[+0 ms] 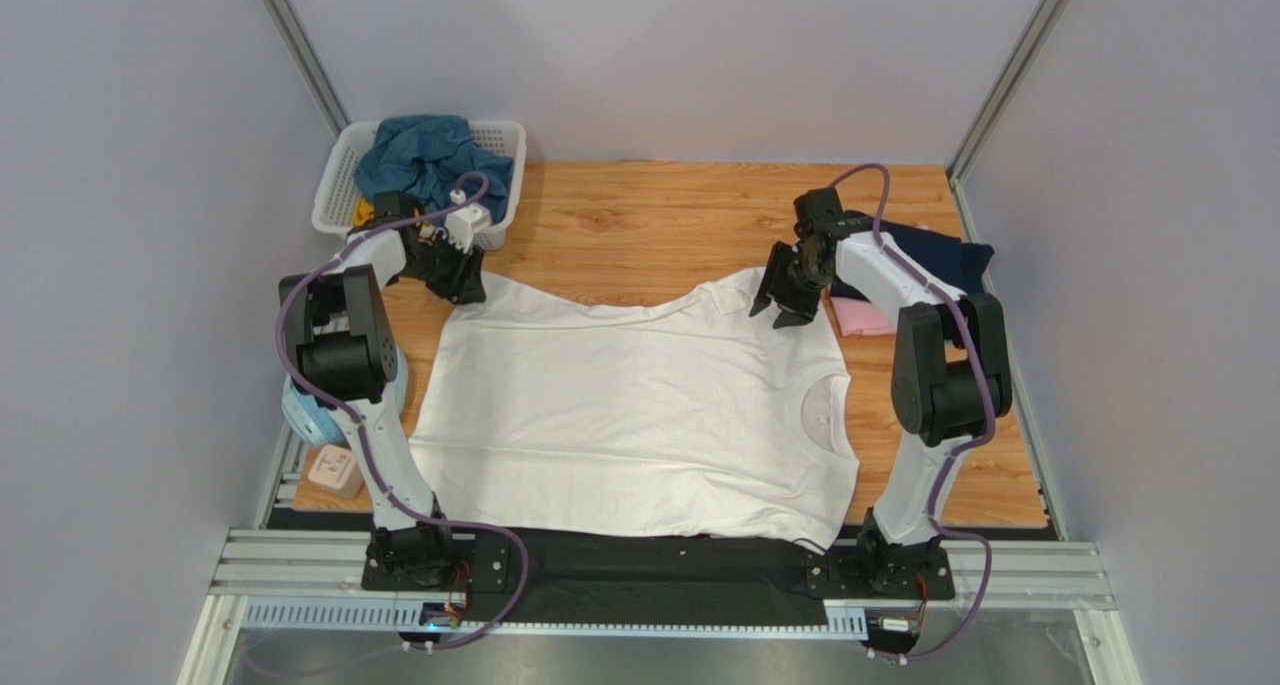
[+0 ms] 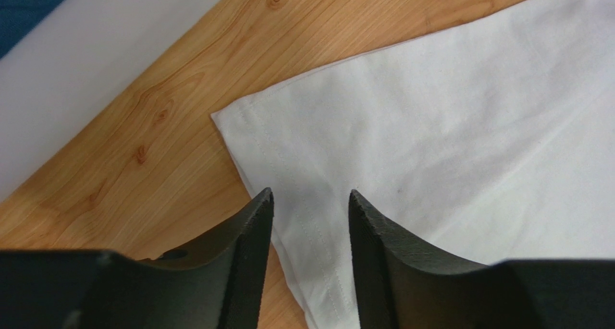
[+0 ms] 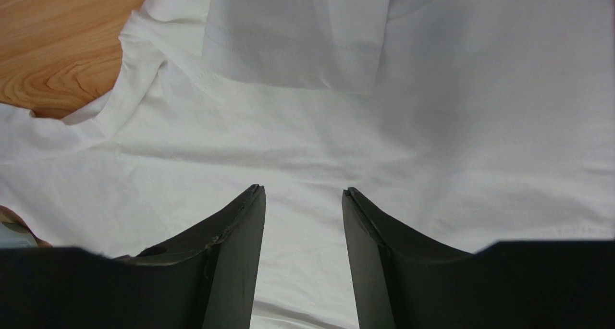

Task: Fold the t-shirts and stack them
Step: Grap the side of the flattened tshirt furthest away from the robot with both arms

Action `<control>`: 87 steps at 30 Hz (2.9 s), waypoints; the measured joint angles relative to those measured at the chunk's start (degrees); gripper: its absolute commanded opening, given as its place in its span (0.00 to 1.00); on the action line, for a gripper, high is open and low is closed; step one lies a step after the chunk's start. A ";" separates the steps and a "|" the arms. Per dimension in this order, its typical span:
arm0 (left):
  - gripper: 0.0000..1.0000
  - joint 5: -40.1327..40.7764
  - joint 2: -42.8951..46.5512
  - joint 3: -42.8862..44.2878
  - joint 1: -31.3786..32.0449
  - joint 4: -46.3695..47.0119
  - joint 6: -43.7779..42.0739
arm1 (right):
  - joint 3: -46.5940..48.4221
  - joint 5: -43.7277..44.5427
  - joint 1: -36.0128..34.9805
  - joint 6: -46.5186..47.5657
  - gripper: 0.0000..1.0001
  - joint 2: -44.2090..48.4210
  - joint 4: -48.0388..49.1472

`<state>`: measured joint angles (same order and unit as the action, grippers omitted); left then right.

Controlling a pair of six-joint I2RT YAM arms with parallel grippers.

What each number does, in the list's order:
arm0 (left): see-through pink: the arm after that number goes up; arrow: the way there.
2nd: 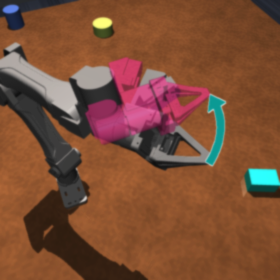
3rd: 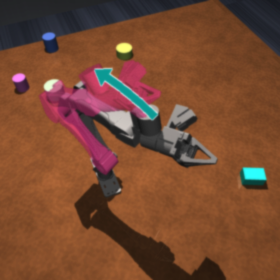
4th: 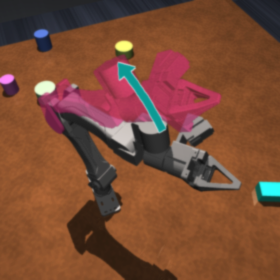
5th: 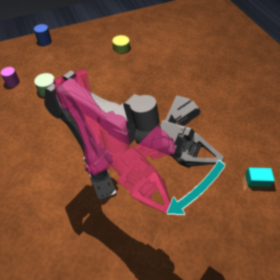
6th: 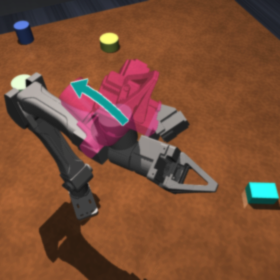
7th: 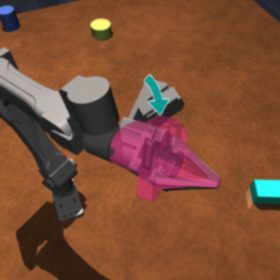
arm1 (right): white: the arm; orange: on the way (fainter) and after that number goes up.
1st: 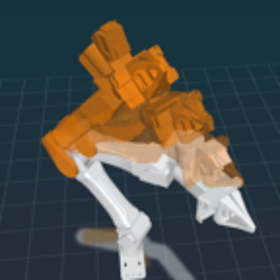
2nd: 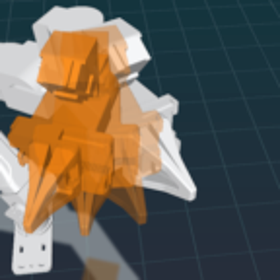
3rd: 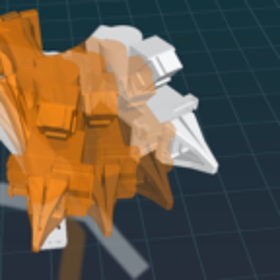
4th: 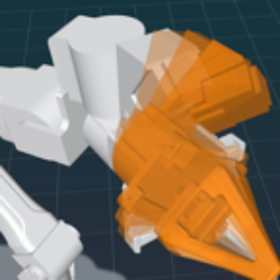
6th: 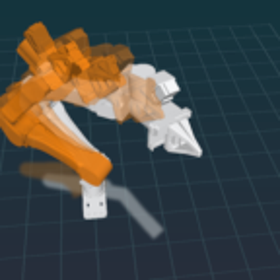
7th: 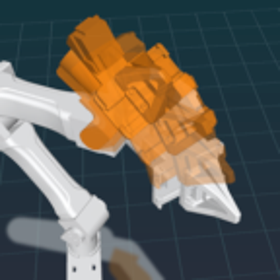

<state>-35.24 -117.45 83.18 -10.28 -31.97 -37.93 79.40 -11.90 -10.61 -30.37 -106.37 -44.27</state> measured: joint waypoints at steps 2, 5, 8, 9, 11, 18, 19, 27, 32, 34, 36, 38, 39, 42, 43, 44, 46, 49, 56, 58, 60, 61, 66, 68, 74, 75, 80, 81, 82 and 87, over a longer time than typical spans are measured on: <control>0.29 0.26 -0.02 0.00 0.09 -0.11 0.11 | 2.12 0.26 0.15 0.00 0.49 -2.25 0.00; 0.10 0.85 -0.15 0.02 0.07 -0.15 -0.17 | 5.81 1.03 0.59 0.02 0.49 -5.73 -0.52; 0.07 1.38 -0.79 0.04 0.07 -0.26 -0.13 | 9.31 2.38 0.85 0.22 0.48 -9.01 -0.92; 0.07 1.49 -1.07 0.11 0.07 -0.33 -0.13 | 10.56 3.10 0.87 0.33 0.48 -10.03 -1.31; 0.07 1.60 -1.42 0.70 0.07 -0.46 -0.13 | 12.90 4.44 0.92 0.68 0.48 -11.85 -2.16; 0.05 1.81 -1.66 1.03 0.07 -0.44 -0.11 | 15.80 11.43 -1.29 3.48 0.48 -13.03 -3.96; 0.05 1.84 -1.66 1.03 0.07 -0.44 -0.11 | 15.93 12.70 -2.21 4.07 0.48 -13.03 -4.15; 0.04 1.90 -1.66 1.03 0.07 -0.44 -0.09 | 15.78 25.57 -12.79 9.84 0.47 -13.03 -5.09; 0.03 1.92 -1.66 1.03 0.07 -0.44 -0.09 | 14.60 35.76 -18.27 13.40 0.47 -13.03 -4.96; 0.03 1.92 -1.66 1.03 0.07 -0.44 -0.09 | 14.47 39.74 -19.17 14.43 0.46 -13.31 -4.98; 0.03 1.92 -1.66 1.03 0.07 -0.46 -0.11 | 14.58 43.56 -19.26 15.17 0.46 -14.08 -5.09; 0.03 1.92 -1.66 1.03 0.07 -0.46 -0.11 | 15.06 46.95 -19.04 15.58 0.46 -15.28 -5.44; 0.03 1.95 -1.66 1.03 0.07 -0.46 -0.11 | 15.28 48.65 -18.84 15.82 0.46 -16.11 -5.60; 0.03 1.97 -1.66 1.03 0.07 -0.46 -0.11 | 15.61 51.12 -18.43 16.28 0.45 -17.46 -6.05; 0.03 1.95 -1.66 1.03 0.07 -0.46 -0.11 | 15.82 51.69 -18.29 16.39 0.44 -17.88 -6.16; 0.03 1.95 -1.66 1.03 0.07 -0.46 -0.11 | 16.11 52.02 -18.12 16.50 0.42 -18.16 -6.27; 0.03 1.97 -1.66 1.03 0.07 -0.46 -0.11 | 16.94 52.41 -17.84 16.68 0.40 -18.84 -6.54; 0.03 1.95 -1.66 1.03 0.07 -0.46 -0.11 | 17.97 52.39 -17.51 16.70 0.39 -19.39 -6.78; 0.03 2.01 -1.66 1.16 0.07 -0.61 -0.11 | 19.15 51.65 -17.51 16.65 0.40 -19.65 -7.41; 0.03 2.29 -1.66 1.38 0.07 -0.96 -0.11 | 19.37 51.28 -17.55 16.65 0.40 -19.78 -7.43; 0.03 2.56 -1.66 1.66 0.07 -1.40 -0.11 | 19.71 50.64 -17.64 16.57 0.40 -20.09 -7.39; 0.03 2.60 -1.66 1.73 0.07 -1.49 -0.11 | 19.78 50.34 -17.66 16.50 0.40 -20.15 -7.48; 0.03 2.82 -1.66 1.77 0.07 -1.77 -0.11 | 20.33 48.37 -17.88 16.04 0.40 -20.90 -7.48; 0.03 2.89 -1.66 1.77 0.07 -1.81 -0.11 | 20.41 47.95 -17.97 15.85 0.39 -21.31 -7.52; 0.03 2.99 -1.66 1.77 0.07 -1.99 -0.11 | 20.90 47.32 -18.10 15.54 0.21 -22.27 -7.41; 0.03 2.99 -1.66 1.77 0.07 -1.99 -0.11 | 21.09 47.25 -18.10 15.41 0.16 -22.43 -7.43; 0.03 3.06 -1.66 1.75 0.07 -2.08 -0.11 | 21.40 47.17 -18.08 15.17 0.00 -22.77 -7.34; 0.03 3.08 -1.66 1.77 0.07 -2.08 -0.11 | 21.49 47.17 -18.05 15.15 0.00 -22.77 -7.37; 0.02 3.10 -1.66 1.77 0.07 -2.08 -0.11 | 21.53 47.19 -18.05 15.17 0.00 -22.77 -7.37; 0.01 3.48 -1.51 1.75 0.07 -1.92 0.13 | 21.59 47.58 -17.90 15.15 0.00 -22.43 -7.82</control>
<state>-31.77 -118.96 84.93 -10.22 -33.89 -37.80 100.99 35.68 -28.51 -15.22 -128.79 -52.10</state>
